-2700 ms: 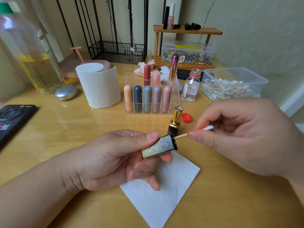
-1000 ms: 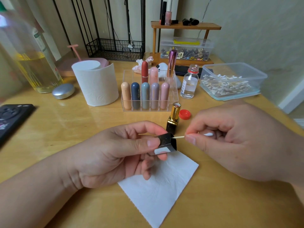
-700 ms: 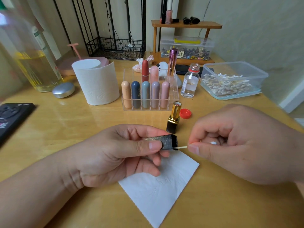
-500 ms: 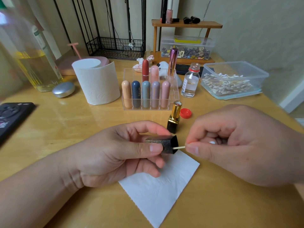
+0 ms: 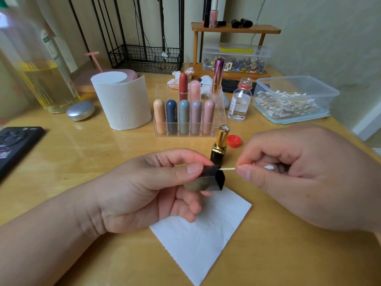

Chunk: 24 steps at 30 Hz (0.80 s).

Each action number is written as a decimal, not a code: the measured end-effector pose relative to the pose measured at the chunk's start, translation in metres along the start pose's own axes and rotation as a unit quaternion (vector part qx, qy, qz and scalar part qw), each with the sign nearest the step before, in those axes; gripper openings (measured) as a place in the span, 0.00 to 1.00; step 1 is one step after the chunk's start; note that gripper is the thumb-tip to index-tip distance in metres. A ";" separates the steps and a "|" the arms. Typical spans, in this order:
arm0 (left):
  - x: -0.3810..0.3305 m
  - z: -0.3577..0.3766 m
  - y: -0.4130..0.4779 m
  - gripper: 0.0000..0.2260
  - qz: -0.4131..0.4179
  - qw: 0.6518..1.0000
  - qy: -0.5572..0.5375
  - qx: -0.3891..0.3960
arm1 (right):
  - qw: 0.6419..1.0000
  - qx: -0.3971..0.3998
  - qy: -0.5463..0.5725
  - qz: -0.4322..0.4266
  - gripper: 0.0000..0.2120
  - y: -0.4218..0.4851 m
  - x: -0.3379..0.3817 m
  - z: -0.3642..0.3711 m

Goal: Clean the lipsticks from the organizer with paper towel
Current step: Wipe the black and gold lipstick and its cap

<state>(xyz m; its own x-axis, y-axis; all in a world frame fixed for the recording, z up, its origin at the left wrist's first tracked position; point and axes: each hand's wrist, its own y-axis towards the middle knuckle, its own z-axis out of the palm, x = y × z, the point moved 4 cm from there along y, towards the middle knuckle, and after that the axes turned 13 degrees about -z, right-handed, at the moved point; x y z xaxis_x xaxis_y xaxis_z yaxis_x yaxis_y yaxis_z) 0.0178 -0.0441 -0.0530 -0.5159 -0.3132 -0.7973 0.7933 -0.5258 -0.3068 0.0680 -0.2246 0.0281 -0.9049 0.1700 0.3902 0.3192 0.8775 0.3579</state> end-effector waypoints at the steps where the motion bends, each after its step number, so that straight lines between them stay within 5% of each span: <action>1: 0.000 -0.001 0.000 0.12 0.000 1.000 -0.008 -0.001 | 1.000 0.001 -0.001 0.002 0.06 0.000 0.000 0.000; 16: 0.001 -0.001 0.000 0.19 0.001 1.000 0.008 -0.002 | 0.989 0.025 0.148 0.005 0.06 -0.004 -0.003 0.006; 24: 0.003 -0.003 -0.001 0.17 0.005 1.000 0.010 -0.007 | 1.000 0.008 0.026 -0.009 0.06 -0.002 0.000 0.002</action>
<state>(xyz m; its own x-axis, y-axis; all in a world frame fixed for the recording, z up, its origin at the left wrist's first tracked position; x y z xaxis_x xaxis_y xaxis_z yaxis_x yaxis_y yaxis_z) 0.0166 -0.0420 -0.0566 -0.5004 -0.3022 -0.8113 0.8033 -0.5117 -0.3049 0.0667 -0.2251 0.0255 -0.8945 0.1310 0.4274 0.2984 0.8869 0.3526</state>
